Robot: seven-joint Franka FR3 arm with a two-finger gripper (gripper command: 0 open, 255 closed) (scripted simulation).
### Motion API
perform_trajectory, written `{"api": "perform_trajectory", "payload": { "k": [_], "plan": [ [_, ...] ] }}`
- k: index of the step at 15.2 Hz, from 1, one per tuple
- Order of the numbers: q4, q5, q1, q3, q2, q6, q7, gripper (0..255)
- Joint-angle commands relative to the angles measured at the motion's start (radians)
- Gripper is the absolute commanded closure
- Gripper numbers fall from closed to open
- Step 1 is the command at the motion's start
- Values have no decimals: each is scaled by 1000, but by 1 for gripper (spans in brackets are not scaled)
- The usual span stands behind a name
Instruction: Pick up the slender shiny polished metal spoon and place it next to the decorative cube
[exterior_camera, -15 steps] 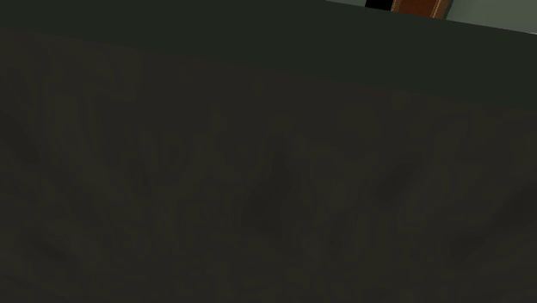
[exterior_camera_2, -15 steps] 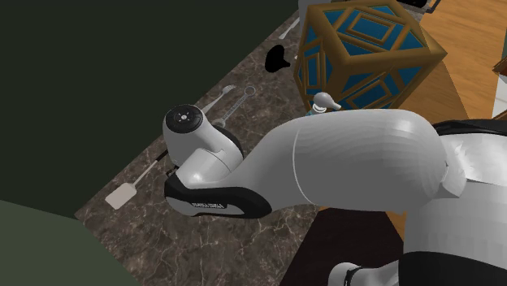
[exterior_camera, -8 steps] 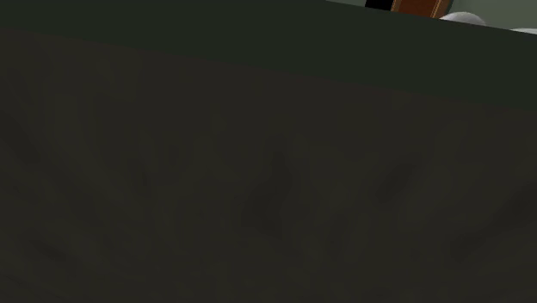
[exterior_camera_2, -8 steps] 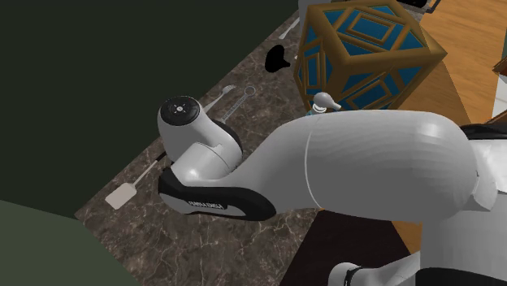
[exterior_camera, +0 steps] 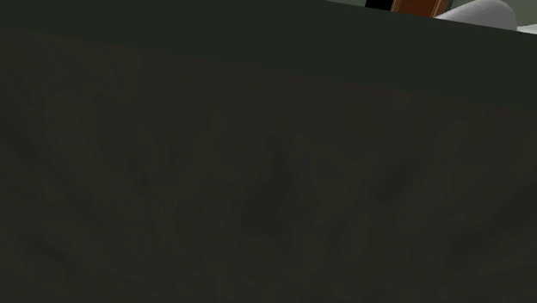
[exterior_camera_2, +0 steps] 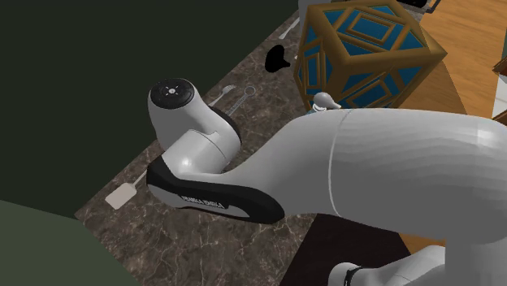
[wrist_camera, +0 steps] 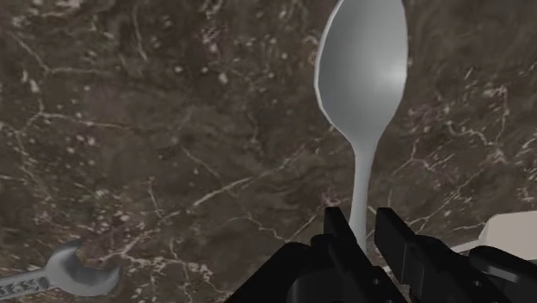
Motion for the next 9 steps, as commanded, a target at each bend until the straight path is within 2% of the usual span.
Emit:
{"api": "perform_trajectory", "payload": {
  "k": [1,9],
  "plan": [
    [13,6,-1,1,-13,-26,-2,255],
    [73,26,-5,1,-59,-128,-11,255]
  ]
}}
